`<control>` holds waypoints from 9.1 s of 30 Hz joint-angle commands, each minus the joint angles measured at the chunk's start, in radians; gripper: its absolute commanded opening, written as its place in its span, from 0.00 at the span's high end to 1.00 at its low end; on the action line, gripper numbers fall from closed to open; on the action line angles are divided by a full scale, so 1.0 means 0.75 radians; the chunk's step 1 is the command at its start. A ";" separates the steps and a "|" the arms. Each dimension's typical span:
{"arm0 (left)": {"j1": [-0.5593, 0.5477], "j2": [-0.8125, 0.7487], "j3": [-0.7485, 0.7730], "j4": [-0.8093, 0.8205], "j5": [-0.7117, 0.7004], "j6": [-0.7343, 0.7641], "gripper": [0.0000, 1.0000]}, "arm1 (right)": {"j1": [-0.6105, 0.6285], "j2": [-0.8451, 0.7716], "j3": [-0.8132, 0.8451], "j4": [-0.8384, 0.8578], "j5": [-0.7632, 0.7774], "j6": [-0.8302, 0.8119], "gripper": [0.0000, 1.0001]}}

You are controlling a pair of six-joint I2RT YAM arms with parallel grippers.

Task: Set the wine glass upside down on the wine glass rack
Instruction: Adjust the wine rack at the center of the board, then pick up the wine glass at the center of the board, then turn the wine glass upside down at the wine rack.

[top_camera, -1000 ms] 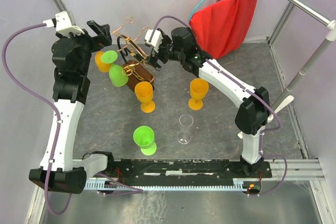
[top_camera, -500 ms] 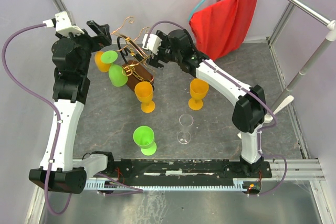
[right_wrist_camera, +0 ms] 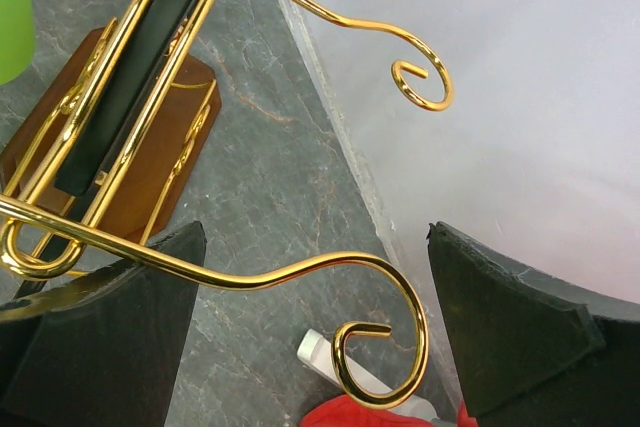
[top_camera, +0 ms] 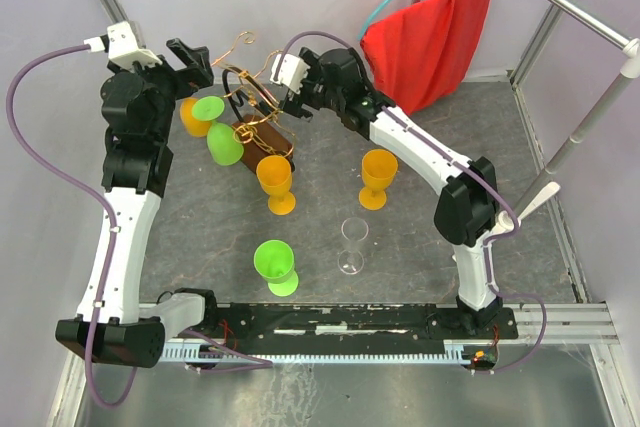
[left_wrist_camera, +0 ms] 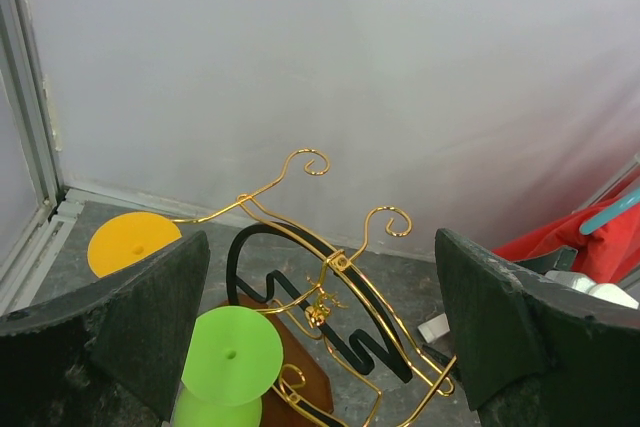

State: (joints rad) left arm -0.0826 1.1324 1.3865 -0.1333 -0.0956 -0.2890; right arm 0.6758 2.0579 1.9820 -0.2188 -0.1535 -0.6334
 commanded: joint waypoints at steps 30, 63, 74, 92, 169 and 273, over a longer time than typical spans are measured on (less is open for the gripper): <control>0.010 -0.058 -0.061 0.012 -0.037 0.029 0.01 | 0.160 -0.074 0.030 0.037 -0.193 0.098 0.00; 0.009 -0.053 -0.035 -0.020 -0.045 0.006 0.01 | 0.232 -0.242 -0.267 0.093 -0.029 0.038 0.00; 0.010 -0.056 -0.025 -0.034 -0.052 0.031 0.01 | 0.190 -0.131 -0.081 0.087 0.100 0.024 0.00; 0.016 -0.050 -0.004 -0.056 -0.051 0.072 0.01 | 0.208 -0.019 0.119 0.071 -0.024 0.111 0.00; -0.702 -0.012 -0.301 -0.540 0.103 0.463 0.03 | -0.077 -0.573 -0.119 -0.799 0.523 0.964 0.03; -0.709 -0.060 -0.543 1.436 0.030 0.242 0.97 | -0.366 -0.865 -0.623 0.523 -0.390 2.108 0.05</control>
State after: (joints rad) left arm -0.6128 1.0740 0.9768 0.6254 -0.0280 0.0002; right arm 0.4030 1.4109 1.5692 -0.3168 -0.2707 0.6964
